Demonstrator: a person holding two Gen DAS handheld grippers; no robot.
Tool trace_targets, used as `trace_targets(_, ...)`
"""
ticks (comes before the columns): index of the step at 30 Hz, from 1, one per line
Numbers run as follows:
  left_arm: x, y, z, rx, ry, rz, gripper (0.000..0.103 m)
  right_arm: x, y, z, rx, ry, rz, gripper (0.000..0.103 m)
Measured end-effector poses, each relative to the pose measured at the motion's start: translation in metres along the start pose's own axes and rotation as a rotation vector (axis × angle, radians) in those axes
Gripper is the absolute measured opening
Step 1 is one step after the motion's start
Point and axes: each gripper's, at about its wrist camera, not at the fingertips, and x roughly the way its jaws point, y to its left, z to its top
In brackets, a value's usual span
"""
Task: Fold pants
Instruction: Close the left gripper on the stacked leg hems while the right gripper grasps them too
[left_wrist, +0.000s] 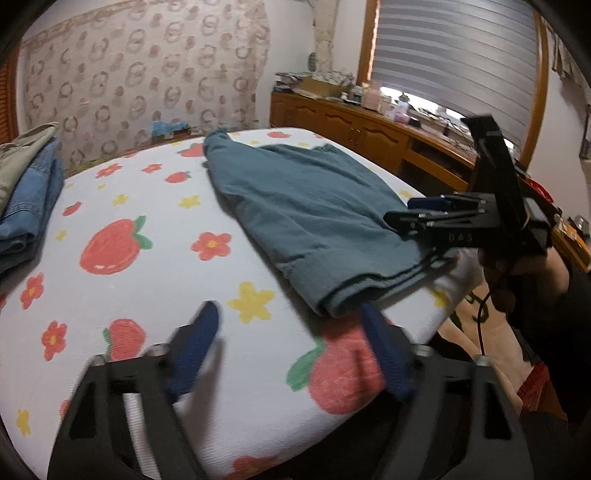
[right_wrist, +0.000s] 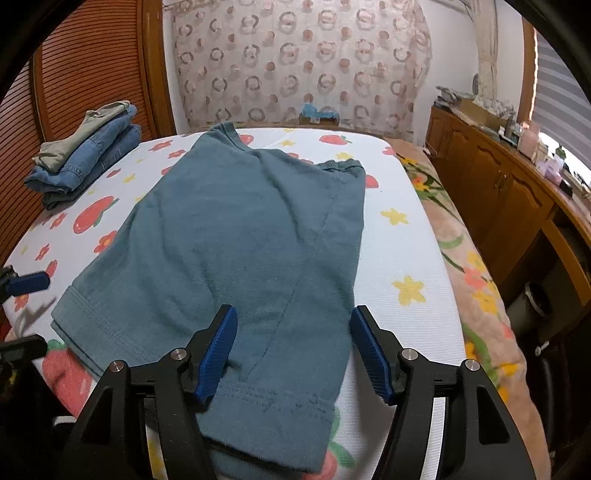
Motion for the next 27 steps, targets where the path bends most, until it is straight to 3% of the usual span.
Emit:
trace_targets(10,0.011,-0.010,0.011,0.047,0.030,-0.046,0.037,-0.050,-0.001,-0.018,0.006,-0.057,0.037,0.063)
trace_targets(16,0.017,-0.015,0.012,0.061,0.045,-0.038,0.036,-0.058,-0.001,-0.027,0.011,-0.056,0.050,0.056)
trace_targets(20,0.020,-0.016,0.011,0.068,0.046,-0.023,0.036,-0.058,-0.004,-0.029,0.029,-0.056,0.064,0.040)
trace_targets(24,0.016,-0.014,0.012,0.057,0.014,-0.019,0.020,-0.055,-0.007,-0.030,0.052,-0.048,0.071,0.036)
trace_targets(27,0.010,-0.016,0.012,0.058,-0.005,-0.019,0.017,-0.057,-0.010,-0.031,0.069,-0.051,0.077,0.036)
